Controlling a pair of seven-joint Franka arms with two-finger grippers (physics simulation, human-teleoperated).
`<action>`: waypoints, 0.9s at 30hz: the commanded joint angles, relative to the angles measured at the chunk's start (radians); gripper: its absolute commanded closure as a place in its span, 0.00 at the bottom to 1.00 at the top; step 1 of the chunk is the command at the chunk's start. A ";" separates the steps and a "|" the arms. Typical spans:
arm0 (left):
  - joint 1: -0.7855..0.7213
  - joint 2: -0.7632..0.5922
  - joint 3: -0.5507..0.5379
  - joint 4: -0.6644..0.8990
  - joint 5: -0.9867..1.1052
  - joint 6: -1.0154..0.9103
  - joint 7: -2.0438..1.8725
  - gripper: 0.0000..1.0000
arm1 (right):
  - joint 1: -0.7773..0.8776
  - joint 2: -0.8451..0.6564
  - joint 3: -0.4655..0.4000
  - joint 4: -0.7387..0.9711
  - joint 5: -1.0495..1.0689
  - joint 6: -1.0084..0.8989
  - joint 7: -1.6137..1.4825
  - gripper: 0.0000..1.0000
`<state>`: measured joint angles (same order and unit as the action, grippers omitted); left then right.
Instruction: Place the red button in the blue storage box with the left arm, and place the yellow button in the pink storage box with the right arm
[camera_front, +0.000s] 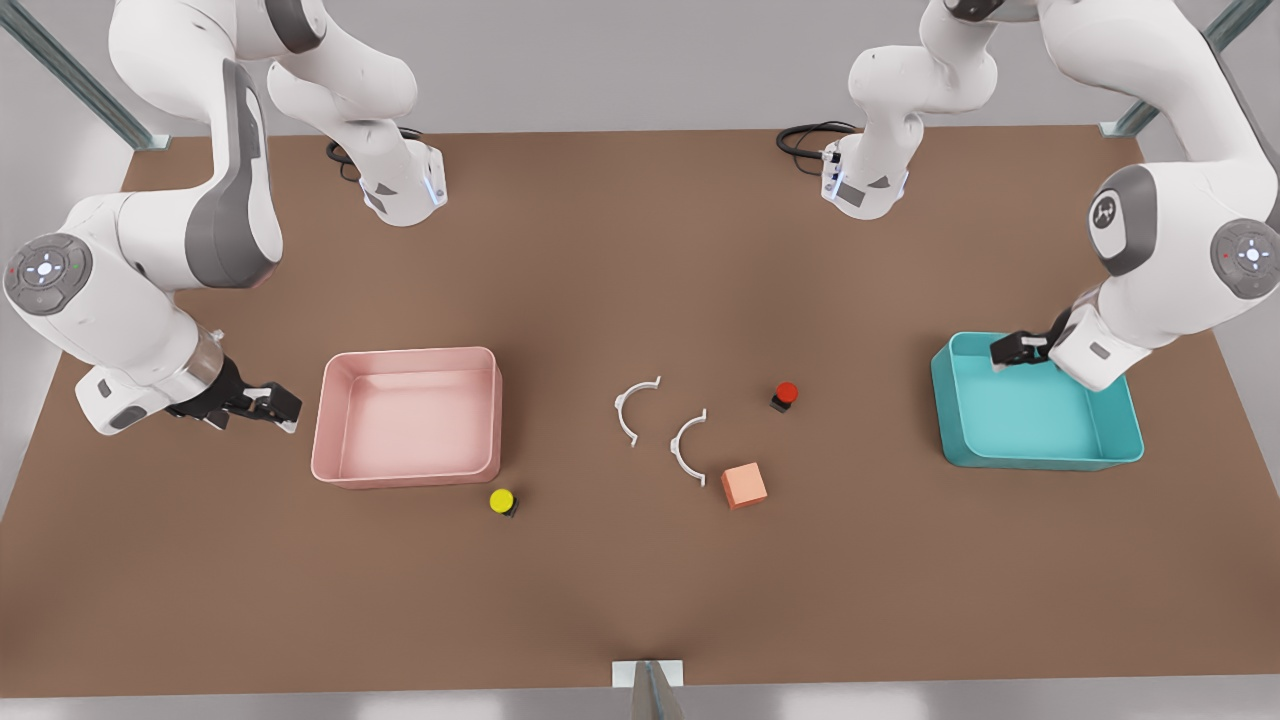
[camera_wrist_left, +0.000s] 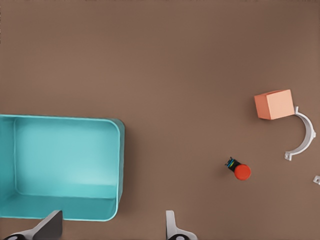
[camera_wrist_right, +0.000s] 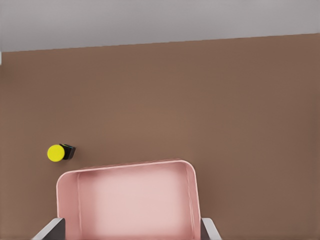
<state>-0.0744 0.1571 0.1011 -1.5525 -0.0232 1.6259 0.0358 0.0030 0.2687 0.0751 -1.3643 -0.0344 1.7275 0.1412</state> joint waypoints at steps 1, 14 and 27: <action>0.001 0.002 0.000 0.000 0.003 0.052 0.044 0.00 | 0.000 0.000 0.000 0.001 0.001 0.000 -0.009 0.00; -0.370 0.200 -0.004 -0.061 -0.069 0.304 -0.478 0.00 | 0.054 0.256 0.153 0.109 0.011 0.158 -0.081 0.00; -0.475 0.145 -0.004 -0.580 -0.064 0.838 -0.534 0.00 | 0.218 0.623 0.152 0.384 0.002 0.231 -0.238 0.00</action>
<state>-0.5491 0.2989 0.0965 -2.1230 -0.0892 2.2926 -0.3004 0.2210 0.8894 0.2284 -0.9806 -0.0335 1.8886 0.0368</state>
